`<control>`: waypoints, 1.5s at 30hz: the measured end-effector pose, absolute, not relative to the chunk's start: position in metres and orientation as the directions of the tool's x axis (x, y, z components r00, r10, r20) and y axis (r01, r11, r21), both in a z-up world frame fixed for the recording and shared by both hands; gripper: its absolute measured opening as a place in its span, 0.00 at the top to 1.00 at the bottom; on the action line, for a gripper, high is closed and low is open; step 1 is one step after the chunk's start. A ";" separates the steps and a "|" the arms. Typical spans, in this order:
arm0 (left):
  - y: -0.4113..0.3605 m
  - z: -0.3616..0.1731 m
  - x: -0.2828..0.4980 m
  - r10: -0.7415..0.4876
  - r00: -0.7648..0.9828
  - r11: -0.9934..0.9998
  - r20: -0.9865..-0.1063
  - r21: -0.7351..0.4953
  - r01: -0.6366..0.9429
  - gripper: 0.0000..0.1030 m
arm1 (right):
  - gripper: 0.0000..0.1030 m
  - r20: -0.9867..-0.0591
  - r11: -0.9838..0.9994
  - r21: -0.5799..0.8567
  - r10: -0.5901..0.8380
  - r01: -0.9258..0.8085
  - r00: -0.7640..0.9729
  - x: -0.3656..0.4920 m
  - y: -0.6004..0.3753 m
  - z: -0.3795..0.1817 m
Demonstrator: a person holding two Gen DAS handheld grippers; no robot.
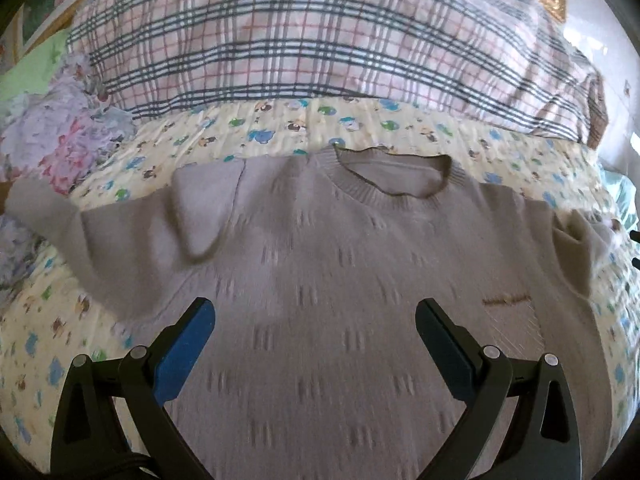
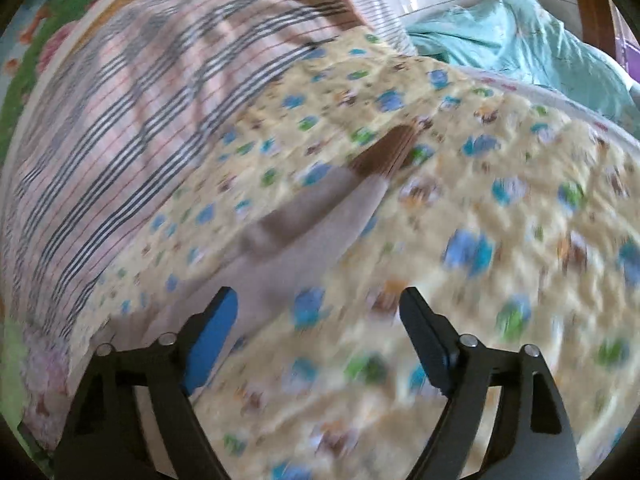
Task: Fold small clothes
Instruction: 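Grasp the brown sleeve cuff with the right gripper and lift it, then fold the held sleeve across the sweater body with the right gripper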
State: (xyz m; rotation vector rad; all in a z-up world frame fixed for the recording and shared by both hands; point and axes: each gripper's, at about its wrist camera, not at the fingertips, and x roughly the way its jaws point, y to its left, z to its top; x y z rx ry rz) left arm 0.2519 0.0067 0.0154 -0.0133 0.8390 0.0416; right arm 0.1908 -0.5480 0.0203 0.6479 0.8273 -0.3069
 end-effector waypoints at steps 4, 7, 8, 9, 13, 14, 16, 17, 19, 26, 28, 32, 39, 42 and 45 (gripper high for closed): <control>0.015 0.008 0.279 0.061 0.656 0.997 -0.752 0.022 -0.067 0.02 | 0.28 -0.787 0.737 0.397 -0.035 0.548 0.616 0.220 -0.581 0.005; 0.022 -0.005 0.292 0.073 0.629 0.997 -0.774 0.031 -0.078 0.02 | 0.47 -0.806 0.730 0.367 -0.061 0.577 0.589 0.240 -0.596 -0.007; 0.025 -0.011 0.297 0.071 0.617 0.996 -0.784 0.027 -0.080 0.02 | 0.57 -0.806 0.725 0.377 -0.051 0.577 0.590 0.245 -0.600 -0.011; 0.027 -0.016 0.301 0.065 0.605 0.997 -0.794 0.021 -0.080 0.02 | 0.63 -0.804 0.724 0.386 -0.039 0.571 0.593 0.249 -0.602 -0.013; 0.034 -0.027 0.307 0.038 0.572 0.997 -0.819 -0.011 -0.083 0.02 | 0.91 -0.748 0.761 0.416 -0.026 0.498 0.663 0.248 -0.584 0.005; 0.035 -0.029 0.306 0.023 0.566 0.997 -0.824 -0.024 -0.075 0.02 | 0.92 -0.701 0.775 0.445 -0.010 0.448 0.713 0.242 -0.573 0.020; 0.033 -0.030 0.301 0.001 0.556 0.997 -0.831 -0.039 -0.061 0.02 | 0.92 -0.633 0.799 0.484 0.038 0.357 0.773 0.234 -0.547 0.041; 0.032 -0.028 0.298 -0.009 0.559 0.997 -0.829 -0.047 -0.054 0.02 | 0.93 -0.603 0.809 0.502 0.075 0.305 0.794 0.231 -0.531 0.052; 0.030 -0.024 0.290 -0.031 0.564 0.998 -0.825 -0.061 -0.033 0.02 | 0.93 -0.547 0.819 0.537 0.154 0.204 0.823 0.226 -0.496 0.070; 0.034 -0.005 0.259 -0.076 0.580 0.996 -0.811 -0.093 0.000 0.02 | 0.93 -0.436 0.797 0.589 0.453 -0.134 0.778 0.235 -0.343 0.094; 0.044 0.001 0.251 -0.088 0.593 0.993 -0.801 -0.118 -0.013 0.02 | 0.93 -0.442 0.780 0.599 0.510 -0.181 0.738 0.241 -0.304 0.087; 0.074 0.010 0.234 -0.097 0.610 0.986 -0.787 -0.159 -0.050 0.02 | 0.93 -0.431 0.718 0.648 0.621 -0.254 0.655 0.252 -0.217 0.061; 0.114 0.008 0.214 -0.109 0.606 0.969 -0.788 -0.219 -0.111 0.02 | 0.92 -0.546 0.700 0.645 0.703 -0.307 0.456 0.279 -0.105 0.004; 0.120 0.004 0.212 -0.129 0.600 0.961 -0.790 -0.248 -0.120 0.02 | 0.89 -0.597 0.716 0.618 0.696 -0.325 0.399 0.280 -0.078 -0.011; 0.115 0.000 0.214 -0.145 0.590 0.960 -0.794 -0.257 -0.111 0.02 | 0.63 -0.583 0.693 0.642 0.719 -0.327 0.378 0.275 -0.078 -0.017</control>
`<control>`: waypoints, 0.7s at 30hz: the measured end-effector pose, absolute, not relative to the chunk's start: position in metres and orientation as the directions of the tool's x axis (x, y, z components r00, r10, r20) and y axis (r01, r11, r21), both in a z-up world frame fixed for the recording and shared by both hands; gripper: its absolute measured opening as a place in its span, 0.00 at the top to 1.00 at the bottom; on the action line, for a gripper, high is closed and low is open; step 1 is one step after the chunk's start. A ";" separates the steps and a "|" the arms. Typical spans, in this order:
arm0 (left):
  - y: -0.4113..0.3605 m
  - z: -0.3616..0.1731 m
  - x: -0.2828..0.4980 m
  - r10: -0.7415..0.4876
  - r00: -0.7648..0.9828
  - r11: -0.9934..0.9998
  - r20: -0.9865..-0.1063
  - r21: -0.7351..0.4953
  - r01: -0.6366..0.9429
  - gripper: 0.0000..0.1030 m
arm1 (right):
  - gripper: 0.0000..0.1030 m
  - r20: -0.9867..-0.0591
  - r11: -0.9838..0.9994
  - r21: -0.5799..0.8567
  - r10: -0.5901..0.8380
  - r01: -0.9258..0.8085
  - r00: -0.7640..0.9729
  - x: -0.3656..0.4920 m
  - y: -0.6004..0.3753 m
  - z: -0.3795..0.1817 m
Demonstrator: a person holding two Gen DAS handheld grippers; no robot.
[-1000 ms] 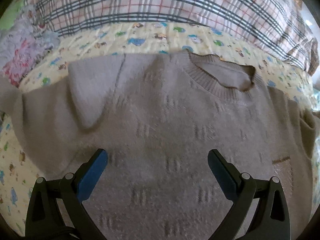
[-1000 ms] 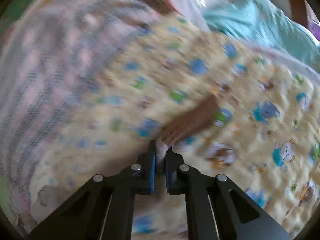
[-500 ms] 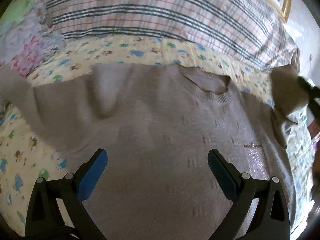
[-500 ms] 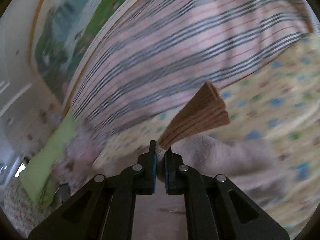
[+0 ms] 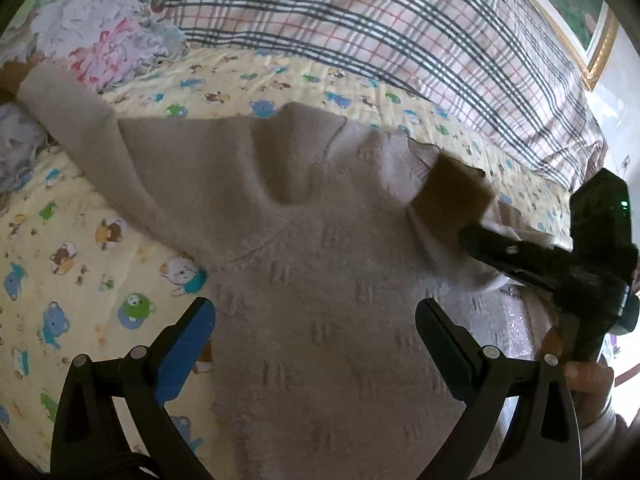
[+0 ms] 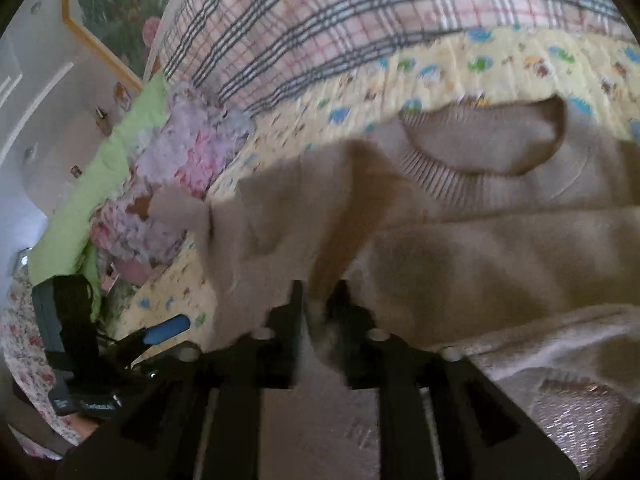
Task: Fold small clothes
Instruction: 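Fold the held sleeve across the sweater body with the right gripper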
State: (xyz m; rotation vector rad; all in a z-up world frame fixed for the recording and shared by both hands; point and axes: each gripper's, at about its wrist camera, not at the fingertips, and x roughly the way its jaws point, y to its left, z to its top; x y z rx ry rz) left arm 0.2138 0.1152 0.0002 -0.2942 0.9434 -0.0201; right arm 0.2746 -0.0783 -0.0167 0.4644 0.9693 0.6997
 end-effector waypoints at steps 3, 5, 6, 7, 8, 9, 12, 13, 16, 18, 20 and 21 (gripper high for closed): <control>0.103 -0.003 0.222 -0.172 0.578 0.958 -0.798 -0.272 -0.089 0.02 | 0.36 -0.552 0.693 0.648 0.713 -0.317 0.432 0.263 -0.098 -0.008; 0.092 -0.007 0.230 -0.193 0.564 0.956 -0.803 -0.283 -0.075 0.02 | 0.36 -0.528 0.686 0.663 0.712 -0.300 0.463 0.255 -0.119 -0.002; 0.087 -0.011 0.236 -0.201 0.553 0.956 -0.808 -0.286 -0.071 0.02 | 0.36 -0.524 0.694 0.660 0.699 -0.288 0.487 0.250 -0.125 0.003; 0.081 -0.015 0.242 -0.208 0.540 0.954 -0.816 -0.291 -0.070 0.02 | 0.36 -0.525 0.707 0.652 0.682 -0.275 0.509 0.246 -0.135 0.007; 0.078 -0.019 0.247 -0.213 0.526 0.953 -0.823 -0.294 -0.075 0.02 | 0.36 -0.521 0.719 0.645 0.662 -0.259 0.539 0.238 -0.153 0.011; 0.074 -0.026 0.255 -0.221 0.504 0.949 -0.835 -0.303 -0.085 0.02 | 0.36 -0.517 0.723 0.645 0.651 -0.246 0.556 0.234 -0.166 0.015; 0.067 -0.042 0.275 -0.239 0.475 0.934 -0.847 -0.334 -0.125 0.02 | 0.36 -0.504 0.740 0.648 0.594 -0.180 0.627 0.214 -0.208 0.023; 0.065 -0.043 0.279 -0.225 0.484 0.936 -0.846 -0.325 -0.133 0.02 | 0.36 -0.496 0.740 0.653 0.579 -0.162 0.648 0.208 -0.220 0.024; 0.056 -0.040 0.295 -0.266 0.515 0.924 -0.815 -0.368 -0.104 0.34 | 0.36 -0.480 0.744 0.661 0.519 -0.097 0.708 0.191 -0.254 0.029; 0.047 -0.038 0.305 -0.322 0.488 0.912 -0.811 -0.404 -0.069 0.93 | 0.35 -0.464 0.737 0.674 0.479 -0.054 0.745 0.181 -0.273 0.030; 0.042 -0.023 0.301 -0.328 0.516 0.914 -0.791 -0.404 -0.039 0.95 | 0.35 -0.459 0.731 0.682 0.438 -0.009 0.773 0.174 -0.293 0.030; 0.043 -0.007 0.292 -0.320 0.562 0.918 -0.763 -0.395 -0.013 0.96 | 0.35 -0.459 0.729 0.684 0.426 0.005 0.780 0.172 -0.299 0.029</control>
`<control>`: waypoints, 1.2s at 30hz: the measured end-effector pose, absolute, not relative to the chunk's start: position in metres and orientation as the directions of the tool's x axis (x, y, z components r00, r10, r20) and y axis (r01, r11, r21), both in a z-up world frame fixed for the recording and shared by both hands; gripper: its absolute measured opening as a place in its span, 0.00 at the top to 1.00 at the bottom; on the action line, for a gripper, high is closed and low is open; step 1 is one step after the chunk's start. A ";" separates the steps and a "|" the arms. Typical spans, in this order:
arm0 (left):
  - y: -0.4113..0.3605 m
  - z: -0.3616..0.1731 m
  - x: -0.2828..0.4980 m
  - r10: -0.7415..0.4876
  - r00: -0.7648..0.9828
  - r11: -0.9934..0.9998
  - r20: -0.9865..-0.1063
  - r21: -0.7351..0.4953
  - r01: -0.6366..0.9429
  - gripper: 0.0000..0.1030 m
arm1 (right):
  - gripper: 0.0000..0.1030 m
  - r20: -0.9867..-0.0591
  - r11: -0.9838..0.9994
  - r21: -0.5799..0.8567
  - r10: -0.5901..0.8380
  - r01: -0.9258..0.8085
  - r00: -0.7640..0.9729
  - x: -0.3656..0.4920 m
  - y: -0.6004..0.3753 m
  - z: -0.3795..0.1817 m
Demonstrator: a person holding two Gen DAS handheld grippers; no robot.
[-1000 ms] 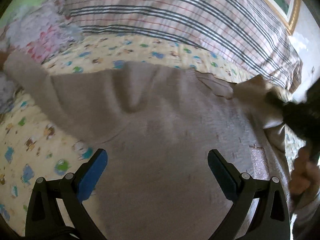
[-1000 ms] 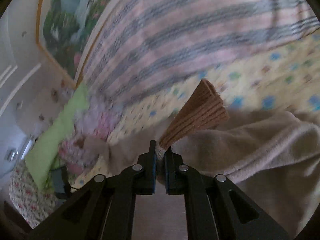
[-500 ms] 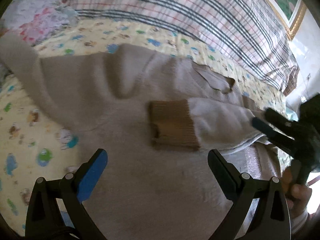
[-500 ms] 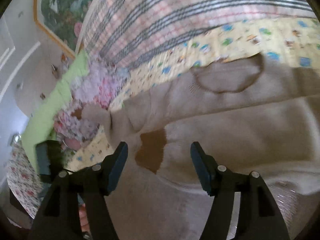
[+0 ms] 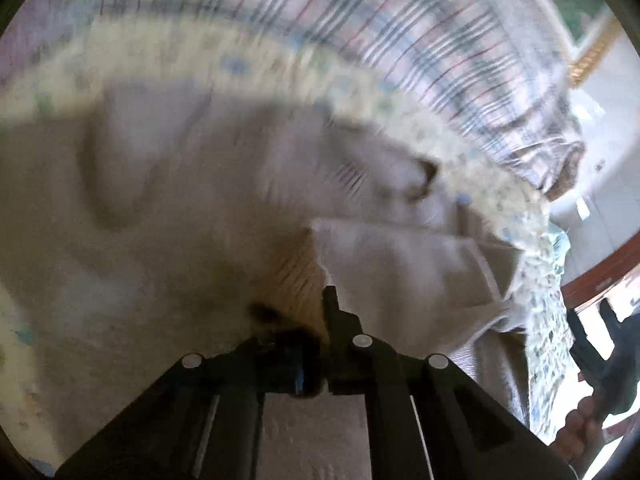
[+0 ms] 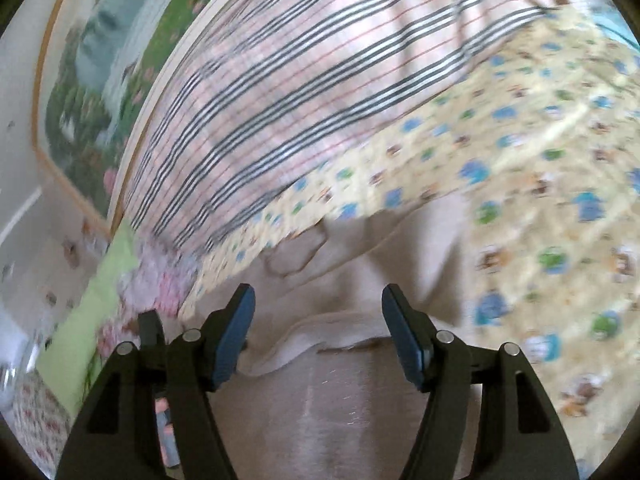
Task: Fold small clothes
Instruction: 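Fold the held sleeve across the sweater body with the right gripper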
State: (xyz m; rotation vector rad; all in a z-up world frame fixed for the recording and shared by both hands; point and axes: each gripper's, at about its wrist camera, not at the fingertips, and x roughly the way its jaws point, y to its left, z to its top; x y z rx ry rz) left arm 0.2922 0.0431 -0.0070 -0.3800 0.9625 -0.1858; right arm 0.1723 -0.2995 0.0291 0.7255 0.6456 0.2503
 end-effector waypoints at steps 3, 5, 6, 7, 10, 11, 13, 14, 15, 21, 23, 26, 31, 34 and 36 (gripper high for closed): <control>0.068 0.020 0.270 -0.280 0.663 0.926 -0.694 -0.378 -0.004 0.98 | 0.35 -0.478 0.729 0.682 0.377 0.065 0.793 0.168 -0.320 0.025; 0.089 0.006 0.273 -0.236 0.627 0.938 -0.742 -0.342 -0.052 0.98 | 0.32 -0.510 0.742 0.663 0.347 0.102 0.787 0.169 -0.330 0.019; 0.097 -0.002 0.274 -0.250 0.604 0.929 -0.757 -0.363 -0.070 0.98 | 0.31 -0.523 0.743 0.660 0.344 0.115 0.780 0.173 -0.334 0.014; 0.104 -0.008 0.273 -0.269 0.595 0.919 -0.757 -0.387 -0.077 0.98 | 0.30 -0.539 0.743 0.658 0.347 0.126 0.768 0.177 -0.335 0.009; 0.103 -0.013 0.266 -0.271 0.600 0.924 -0.753 -0.379 -0.059 0.97 | 0.30 -0.607 0.773 0.616 0.341 0.153 0.718 0.199 -0.329 -0.006; 0.099 -0.016 0.265 -0.270 0.597 0.926 -0.755 -0.373 -0.054 0.97 | 0.30 -0.625 0.787 0.600 0.346 0.147 0.700 0.208 -0.324 -0.010; 0.098 -0.019 0.264 -0.274 0.594 0.926 -0.757 -0.375 -0.052 0.97 | 0.30 -0.676 0.821 0.549 0.327 0.156 0.661 0.223 -0.316 -0.018; 0.102 -0.020 0.260 -0.276 0.592 0.924 -0.757 -0.379 -0.054 0.97 | 0.30 -0.700 0.838 0.522 0.313 0.160 0.642 0.228 -0.312 -0.023; 0.103 -0.022 0.260 -0.277 0.590 0.923 -0.758 -0.382 -0.057 0.97 | 0.30 -0.729 0.860 0.486 0.300 0.156 0.615 0.236 -0.306 -0.027; 0.104 -0.012 0.250 -0.311 0.592 0.909 -0.744 -0.415 -0.043 0.98 | 0.92 -0.813 0.929 0.347 0.230 0.129 0.535 0.257 -0.294 -0.046; 0.099 -0.005 0.251 -0.315 0.600 0.912 -0.736 -0.410 -0.024 0.97 | 0.92 -0.790 0.925 0.356 0.222 0.134 0.572 0.254 -0.303 -0.035; 0.094 -0.011 0.257 -0.268 0.590 0.934 -0.762 -0.356 -0.036 0.97 | 0.92 -0.787 0.930 0.338 0.194 0.146 0.586 0.253 -0.309 -0.030; 0.111 -0.035 0.263 -0.240 0.543 0.928 -0.804 -0.354 -0.114 0.95 | 0.89 -0.815 0.935 0.316 0.180 0.162 0.551 0.254 -0.299 -0.042; 0.124 -0.028 0.254 -0.239 0.561 0.920 -0.792 -0.370 -0.131 0.88 | 0.58 -0.806 0.929 0.315 0.154 0.194 0.571 0.247 -0.298 -0.032; 0.137 -0.023 0.246 -0.245 0.573 0.910 -0.782 -0.390 -0.144 0.87 | 0.38 -0.766 0.919 0.351 0.173 0.179 0.619 0.236 -0.297 -0.021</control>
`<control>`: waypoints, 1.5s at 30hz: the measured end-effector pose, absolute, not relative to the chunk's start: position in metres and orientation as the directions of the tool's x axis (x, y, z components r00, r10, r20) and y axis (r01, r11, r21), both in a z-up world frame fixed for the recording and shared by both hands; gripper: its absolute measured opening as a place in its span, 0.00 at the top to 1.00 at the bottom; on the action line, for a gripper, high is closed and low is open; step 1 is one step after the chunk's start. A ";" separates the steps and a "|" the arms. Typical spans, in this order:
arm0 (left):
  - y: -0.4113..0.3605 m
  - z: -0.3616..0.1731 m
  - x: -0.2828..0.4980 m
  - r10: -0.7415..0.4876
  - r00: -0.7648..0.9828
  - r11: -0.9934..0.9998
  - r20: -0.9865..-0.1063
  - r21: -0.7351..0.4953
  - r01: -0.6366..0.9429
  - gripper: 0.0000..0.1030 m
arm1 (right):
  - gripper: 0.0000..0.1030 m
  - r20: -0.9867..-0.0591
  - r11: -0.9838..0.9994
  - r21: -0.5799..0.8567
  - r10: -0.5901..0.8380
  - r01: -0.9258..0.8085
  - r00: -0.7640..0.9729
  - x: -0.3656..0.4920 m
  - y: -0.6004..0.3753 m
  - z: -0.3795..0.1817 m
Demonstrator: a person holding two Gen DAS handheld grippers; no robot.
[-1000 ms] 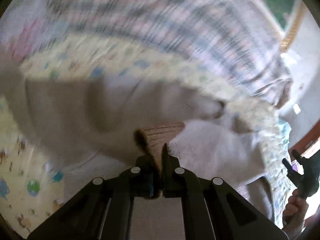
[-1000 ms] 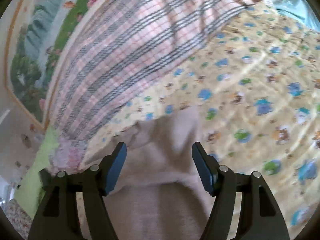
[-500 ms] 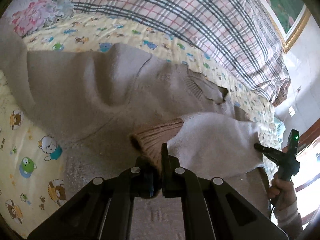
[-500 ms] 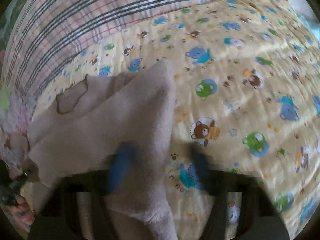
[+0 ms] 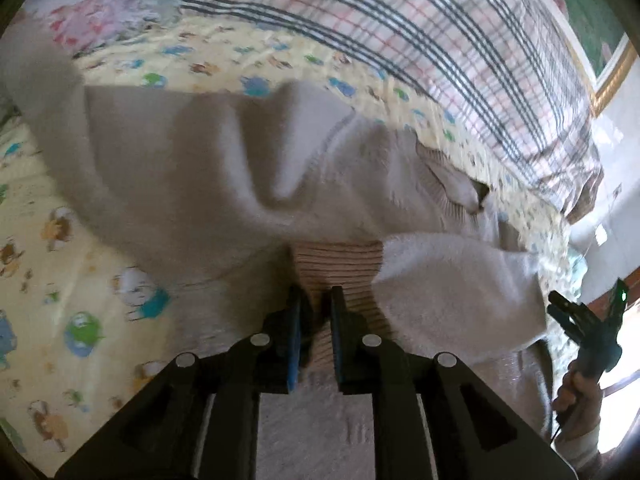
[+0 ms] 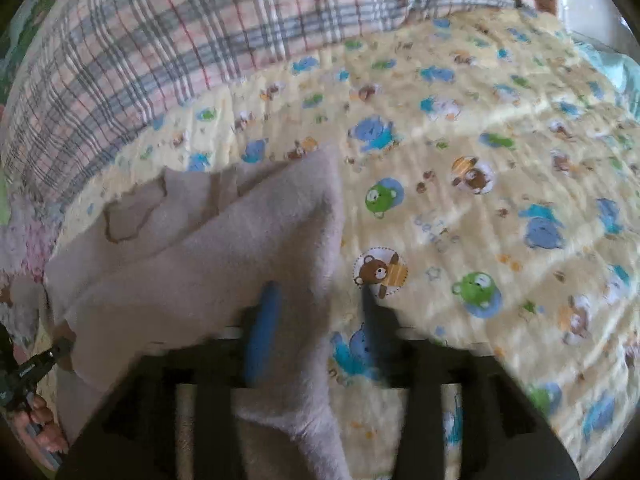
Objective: Fold small clothes
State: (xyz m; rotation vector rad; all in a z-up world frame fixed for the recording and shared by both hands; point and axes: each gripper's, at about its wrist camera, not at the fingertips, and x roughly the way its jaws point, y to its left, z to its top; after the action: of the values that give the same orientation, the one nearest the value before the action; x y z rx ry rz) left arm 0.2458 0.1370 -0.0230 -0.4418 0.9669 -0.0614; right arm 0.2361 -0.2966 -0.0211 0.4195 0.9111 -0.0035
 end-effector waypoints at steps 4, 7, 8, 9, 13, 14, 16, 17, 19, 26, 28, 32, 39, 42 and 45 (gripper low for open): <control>0.170 -0.015 0.233 -0.196 0.590 0.903 -0.783 -0.378 -0.203 0.86 | 0.38 -0.695 0.899 0.426 0.253 0.101 0.673 0.217 -0.278 -0.001; 0.203 -0.013 0.226 -0.165 0.600 0.881 -0.782 -0.391 -0.267 0.82 | 0.38 -0.648 0.880 0.475 0.351 -0.002 0.676 0.202 -0.255 0.012; 0.219 -0.012 0.224 -0.144 0.604 0.870 -0.784 -0.391 -0.300 0.77 | 0.38 -0.638 0.873 0.486 0.380 -0.032 0.670 0.198 -0.246 0.015; 0.231 -0.011 0.222 -0.131 0.607 0.859 -0.783 -0.396 -0.325 0.71 | 0.38 -0.634 0.870 0.490 0.396 -0.052 0.664 0.195 -0.239 0.016; 0.287 0.000 0.219 -0.062 0.646 0.808 -0.761 -0.419 -0.415 0.43 | 0.38 -0.635 0.858 0.499 0.458 -0.122 0.622 0.183 -0.209 0.017; 0.298 0.003 0.220 -0.043 0.656 0.798 -0.754 -0.421 -0.431 0.39 | 0.38 -0.636 0.853 0.504 0.470 -0.132 0.612 0.181 -0.204 0.016; 0.327 0.013 0.224 0.001 0.673 0.770 -0.740 -0.428 -0.472 0.38 | 0.38 -0.643 0.852 0.504 0.480 -0.143 0.596 0.177 -0.195 0.012; 0.338 0.016 0.225 0.016 0.679 0.759 -0.734 -0.433 -0.486 0.38 | 0.38 -0.649 0.854 0.498 0.482 -0.151 0.589 0.176 -0.190 0.010; 0.363 0.022 0.231 0.056 0.689 0.725 -0.722 -0.445 -0.525 0.37 | 0.38 -0.657 0.857 0.490 0.484 -0.161 0.578 0.174 -0.183 0.007; 0.432 0.039 0.263 0.138 0.710 0.630 -0.690 -0.492 -0.601 0.31 | 0.38 -0.677 0.848 0.509 0.500 -0.148 0.539 0.172 -0.178 -0.007; 0.437 0.042 0.268 0.150 0.717 0.617 -0.681 -0.502 -0.606 0.44 | 0.38 -0.680 0.851 0.505 0.495 -0.145 0.541 0.171 -0.178 -0.008; 0.407 0.060 0.279 0.181 0.728 0.710 -0.661 -0.425 -0.562 0.97 | 0.38 -0.685 0.855 0.502 0.484 -0.130 0.544 0.169 -0.182 -0.010; 0.274 0.107 0.273 0.066 0.819 0.877 -0.570 -0.359 -0.320 0.98 | 0.38 -0.671 0.846 0.528 0.468 -0.073 0.575 0.161 -0.203 -0.010; 0.200 0.119 0.271 -0.032 0.835 0.928 -0.549 -0.327 -0.180 0.98 | 0.38 -0.662 0.843 0.535 0.455 -0.051 0.596 0.153 -0.217 -0.007; 0.127 0.122 0.272 -0.146 0.829 0.947 -0.539 -0.318 -0.040 0.98 | 0.38 -0.657 0.842 0.538 0.438 -0.025 0.613 0.144 -0.233 -0.005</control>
State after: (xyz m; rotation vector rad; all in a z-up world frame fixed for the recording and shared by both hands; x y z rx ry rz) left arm 0.2723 0.1268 0.1217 -0.3260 0.5929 -0.0575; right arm 0.1444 -0.2332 -0.0047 0.5169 0.8776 0.2811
